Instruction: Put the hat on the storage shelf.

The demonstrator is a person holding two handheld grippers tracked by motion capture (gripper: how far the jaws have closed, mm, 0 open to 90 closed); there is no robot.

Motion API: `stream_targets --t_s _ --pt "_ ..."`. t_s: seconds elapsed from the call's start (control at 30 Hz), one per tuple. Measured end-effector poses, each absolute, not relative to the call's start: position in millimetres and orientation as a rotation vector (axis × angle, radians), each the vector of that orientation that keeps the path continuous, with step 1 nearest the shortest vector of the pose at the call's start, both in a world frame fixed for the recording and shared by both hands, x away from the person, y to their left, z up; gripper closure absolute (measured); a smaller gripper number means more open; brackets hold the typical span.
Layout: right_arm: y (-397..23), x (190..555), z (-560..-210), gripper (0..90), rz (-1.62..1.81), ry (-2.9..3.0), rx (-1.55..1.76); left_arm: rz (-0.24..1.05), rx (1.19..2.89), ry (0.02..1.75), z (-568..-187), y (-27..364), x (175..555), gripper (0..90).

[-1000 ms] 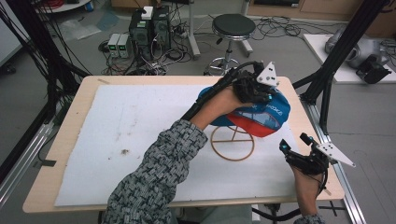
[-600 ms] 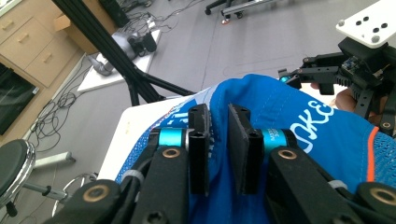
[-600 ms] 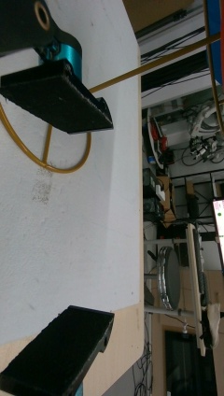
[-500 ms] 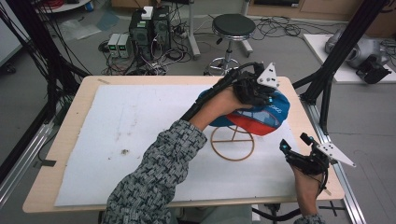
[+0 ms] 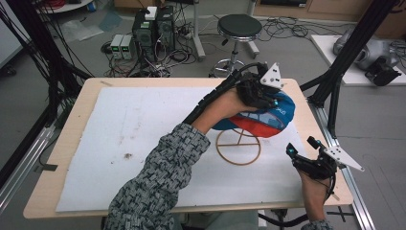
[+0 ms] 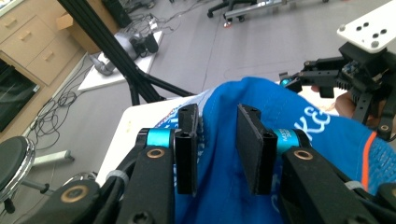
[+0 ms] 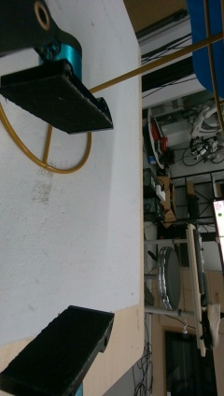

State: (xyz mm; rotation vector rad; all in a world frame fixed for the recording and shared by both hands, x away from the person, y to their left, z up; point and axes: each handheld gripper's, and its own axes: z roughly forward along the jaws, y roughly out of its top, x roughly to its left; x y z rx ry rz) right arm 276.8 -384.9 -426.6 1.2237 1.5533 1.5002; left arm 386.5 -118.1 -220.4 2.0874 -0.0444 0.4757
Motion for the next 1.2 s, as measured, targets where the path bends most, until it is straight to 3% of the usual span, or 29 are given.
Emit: stream_targets --t_s 0.6,0.87,1.2 --pt "-384 277 -427 6.7 1.498 1.553 1.219 0.465 2.053 -0.026 -215 -104 388 59.8" --pt "-384 278 -427 6.7 1.503 1.553 1.222 0.52 2.014 -0.008 -206 -87 388 51.2" --pt "-384 279 -426 6.7 1.496 1.552 1.219 0.566 1.982 0.048 -198 -56 387 47.3"
